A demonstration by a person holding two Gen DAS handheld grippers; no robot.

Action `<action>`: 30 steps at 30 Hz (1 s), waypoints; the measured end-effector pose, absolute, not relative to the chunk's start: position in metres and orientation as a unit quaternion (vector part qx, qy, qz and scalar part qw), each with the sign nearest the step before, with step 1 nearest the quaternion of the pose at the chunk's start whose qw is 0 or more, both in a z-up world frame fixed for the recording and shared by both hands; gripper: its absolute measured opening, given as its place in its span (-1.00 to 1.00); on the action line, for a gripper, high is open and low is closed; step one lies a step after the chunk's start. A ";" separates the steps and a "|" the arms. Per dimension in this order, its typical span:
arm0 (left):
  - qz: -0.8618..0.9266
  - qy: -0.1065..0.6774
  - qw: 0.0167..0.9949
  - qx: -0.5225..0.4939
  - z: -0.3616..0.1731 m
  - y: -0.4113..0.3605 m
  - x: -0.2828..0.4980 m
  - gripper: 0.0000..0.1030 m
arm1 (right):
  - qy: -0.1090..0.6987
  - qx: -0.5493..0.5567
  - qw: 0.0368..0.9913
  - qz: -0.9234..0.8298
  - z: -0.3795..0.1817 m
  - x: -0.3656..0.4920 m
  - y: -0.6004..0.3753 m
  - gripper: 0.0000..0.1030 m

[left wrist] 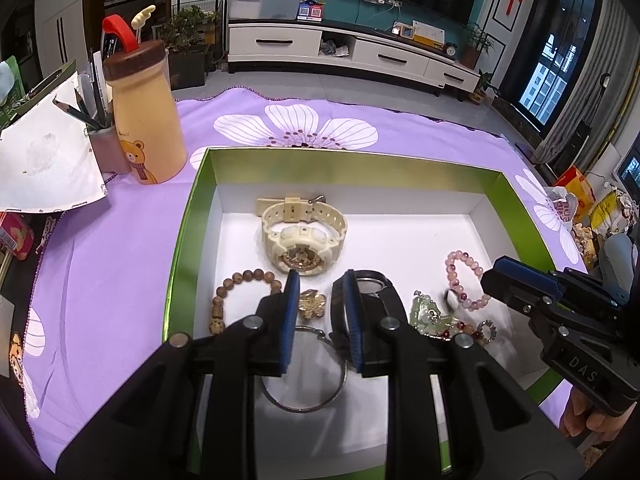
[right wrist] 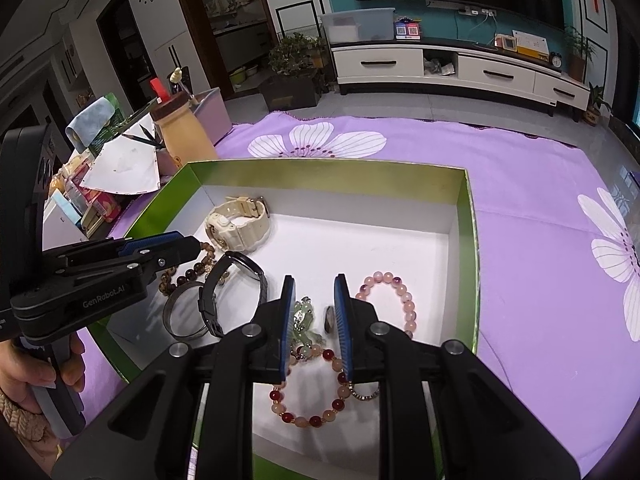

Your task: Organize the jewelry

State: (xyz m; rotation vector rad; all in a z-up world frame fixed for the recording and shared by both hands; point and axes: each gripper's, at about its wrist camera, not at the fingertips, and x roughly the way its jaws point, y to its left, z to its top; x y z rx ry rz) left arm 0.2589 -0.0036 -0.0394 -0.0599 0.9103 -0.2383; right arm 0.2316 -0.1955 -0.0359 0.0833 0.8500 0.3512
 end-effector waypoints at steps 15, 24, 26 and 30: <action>-0.099 0.421 0.901 -0.018 -0.013 -0.006 0.246 0.53 | 0.391 0.035 0.906 0.158 -0.009 0.214 -0.203 0.12; -0.074 0.407 0.911 -0.001 0.025 -0.004 0.232 0.96 | 0.394 0.027 0.909 0.130 0.024 0.201 -0.211 0.87; -0.059 0.407 0.911 0.006 0.033 -0.004 0.229 0.96 | 0.404 0.033 0.906 0.123 0.031 0.200 -0.214 0.95; -0.040 0.406 0.913 0.015 0.054 -0.001 0.220 0.96 | 0.423 0.041 0.898 0.114 0.045 0.198 -0.218 0.97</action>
